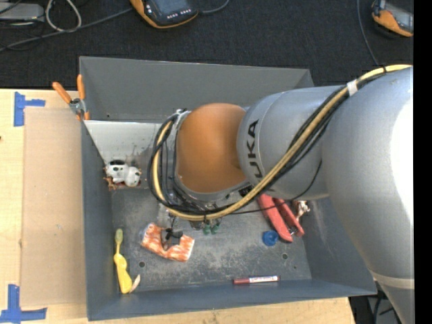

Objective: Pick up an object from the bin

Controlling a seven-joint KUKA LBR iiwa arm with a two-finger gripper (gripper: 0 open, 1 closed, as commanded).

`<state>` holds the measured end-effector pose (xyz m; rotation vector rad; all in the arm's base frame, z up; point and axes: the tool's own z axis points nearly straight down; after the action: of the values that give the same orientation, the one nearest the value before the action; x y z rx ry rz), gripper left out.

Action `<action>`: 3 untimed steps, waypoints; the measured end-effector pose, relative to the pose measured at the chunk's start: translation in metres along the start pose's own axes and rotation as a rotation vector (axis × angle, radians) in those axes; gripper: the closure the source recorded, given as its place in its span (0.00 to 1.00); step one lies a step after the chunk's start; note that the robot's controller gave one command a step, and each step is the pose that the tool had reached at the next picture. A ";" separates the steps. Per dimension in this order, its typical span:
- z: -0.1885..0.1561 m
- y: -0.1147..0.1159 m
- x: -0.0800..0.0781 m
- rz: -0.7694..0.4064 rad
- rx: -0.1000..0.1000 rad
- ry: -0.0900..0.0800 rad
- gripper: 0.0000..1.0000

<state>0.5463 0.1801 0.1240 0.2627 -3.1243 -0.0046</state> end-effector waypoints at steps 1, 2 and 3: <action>-0.039 0.001 -0.001 0.000 0.000 -0.004 1.00; -0.061 0.001 -0.001 0.000 -0.001 -0.004 1.00; -0.073 0.001 -0.001 0.002 -0.001 -0.007 1.00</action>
Offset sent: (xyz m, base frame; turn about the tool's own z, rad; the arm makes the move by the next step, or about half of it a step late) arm 0.0018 0.0005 0.0375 0.0003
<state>0.5478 0.1813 0.1966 0.2608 -3.1310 -0.0077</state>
